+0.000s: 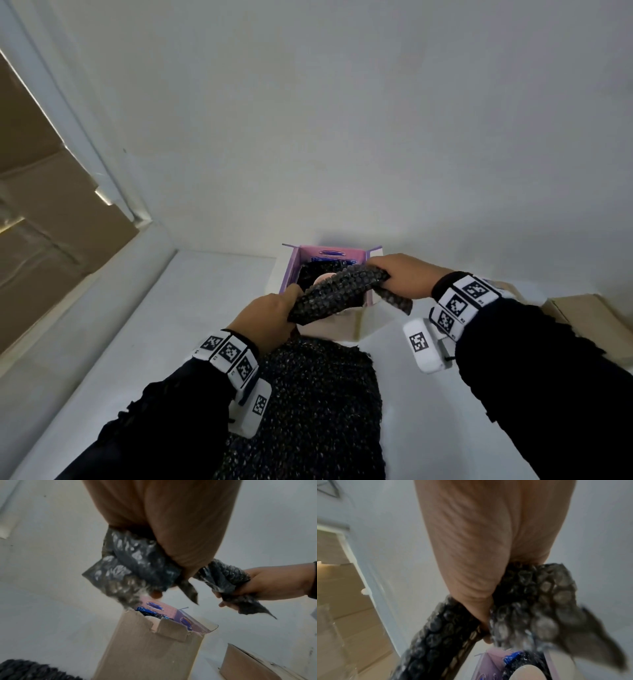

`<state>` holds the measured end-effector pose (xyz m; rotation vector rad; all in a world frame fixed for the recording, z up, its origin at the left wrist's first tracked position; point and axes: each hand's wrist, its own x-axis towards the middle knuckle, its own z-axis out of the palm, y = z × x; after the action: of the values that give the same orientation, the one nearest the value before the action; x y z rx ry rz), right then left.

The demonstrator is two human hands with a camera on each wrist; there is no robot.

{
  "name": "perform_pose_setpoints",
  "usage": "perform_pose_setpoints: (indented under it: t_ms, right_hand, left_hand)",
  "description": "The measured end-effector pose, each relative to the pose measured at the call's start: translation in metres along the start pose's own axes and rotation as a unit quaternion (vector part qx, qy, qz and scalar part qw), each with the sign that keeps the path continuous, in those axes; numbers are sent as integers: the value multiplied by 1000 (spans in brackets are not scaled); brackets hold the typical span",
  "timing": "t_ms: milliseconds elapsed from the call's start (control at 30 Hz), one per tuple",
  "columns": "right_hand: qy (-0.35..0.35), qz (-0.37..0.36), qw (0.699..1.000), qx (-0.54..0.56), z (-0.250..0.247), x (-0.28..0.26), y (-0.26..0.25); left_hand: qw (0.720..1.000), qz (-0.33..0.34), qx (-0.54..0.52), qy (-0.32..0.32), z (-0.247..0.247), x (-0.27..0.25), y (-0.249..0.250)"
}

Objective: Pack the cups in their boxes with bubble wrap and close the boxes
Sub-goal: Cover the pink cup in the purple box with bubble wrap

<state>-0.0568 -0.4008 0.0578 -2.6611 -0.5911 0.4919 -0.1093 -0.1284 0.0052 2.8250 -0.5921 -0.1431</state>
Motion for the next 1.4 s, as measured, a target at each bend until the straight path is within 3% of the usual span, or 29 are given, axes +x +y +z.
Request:
perform_pose_setpoints:
  t_ms: [67, 133, 200, 233, 367, 500, 633, 900, 1033, 1133, 1233, 1400]
  right_hand:
    - [-24, 1, 995, 98, -4, 11, -1]
    - [-53, 24, 967, 248, -11, 26, -1]
    - [-23, 47, 936, 347, -16, 46, 0]
    - [7, 60, 936, 347, -17, 60, 2]
    - [48, 37, 991, 118, -8, 106, 6]
    - [141, 45, 988, 47, 22, 143, 1]
    - [232, 0, 972, -42, 53, 171, -3]
    - [134, -48, 989, -43, 76, 198, -9]
    - [44, -39, 988, -143, 79, 193, -7]
    - [-14, -13, 992, -127, 79, 189, -6]
    - [-19, 8, 998, -66, 68, 181, -5]
    - [26, 36, 996, 74, 30, 143, -10]
  left_hand:
    - [998, 6, -45, 38, 4, -5, -7]
    - [992, 7, -105, 71, 8, -8, -14]
    - [987, 3, -134, 89, 10, -5, -20]
    - [987, 1, -129, 99, 11, -2, -22]
    - [993, -15, -47, 106, 19, 16, -36]
    - [997, -62, 11, 54, 28, 28, -49]
    - [995, -83, 0, 59, 30, 35, -55]
    - [993, -38, -65, 91, 28, 59, -55]
    - [995, -12, -48, 89, 27, 65, -56]
    - [995, 23, -49, 87, 22, 68, -56]
    - [986, 38, -131, 93, 19, 70, -56]
    - [963, 13, -205, 175, 13, 85, -48]
